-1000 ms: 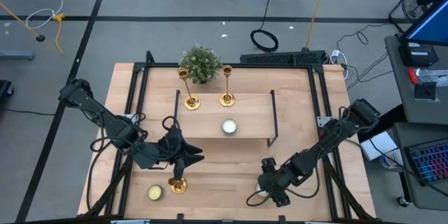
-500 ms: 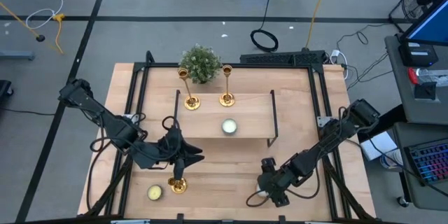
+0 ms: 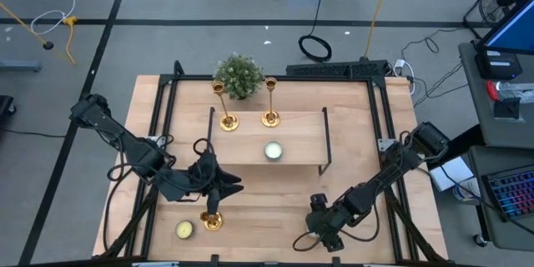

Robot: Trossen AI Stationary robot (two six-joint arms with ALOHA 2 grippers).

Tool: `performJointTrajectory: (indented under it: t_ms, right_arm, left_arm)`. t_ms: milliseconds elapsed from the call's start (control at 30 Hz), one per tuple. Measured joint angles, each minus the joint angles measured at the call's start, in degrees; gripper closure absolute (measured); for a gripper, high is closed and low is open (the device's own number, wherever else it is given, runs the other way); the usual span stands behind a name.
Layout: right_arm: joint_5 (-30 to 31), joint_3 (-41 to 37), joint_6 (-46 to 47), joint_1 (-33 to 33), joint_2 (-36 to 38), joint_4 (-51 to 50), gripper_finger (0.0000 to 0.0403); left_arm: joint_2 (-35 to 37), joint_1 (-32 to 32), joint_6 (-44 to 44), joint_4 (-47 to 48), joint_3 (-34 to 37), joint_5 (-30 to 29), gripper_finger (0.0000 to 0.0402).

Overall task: Stock candles and holders on shelf
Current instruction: Align the orange scented candle with the other scented candle on the shelf

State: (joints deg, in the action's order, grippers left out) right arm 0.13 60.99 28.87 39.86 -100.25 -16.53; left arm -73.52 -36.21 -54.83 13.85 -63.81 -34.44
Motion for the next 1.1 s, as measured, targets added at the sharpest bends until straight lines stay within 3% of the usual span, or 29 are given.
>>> performJointTrajectory:
  t_ms: [200,1100]
  right_arm:
    - [2.7,0.0,0.0,0.0,0.0,0.0,0.0045]
    - [2.8,-0.1,-0.2,0.4,-1.6,2.5,0.0046]
  left_arm:
    - [0.0,0.0,-0.4,0.0,0.0,0.0,0.0252]
    - [0.0,0.0,-0.4,0.0,0.0,0.1,0.0252]
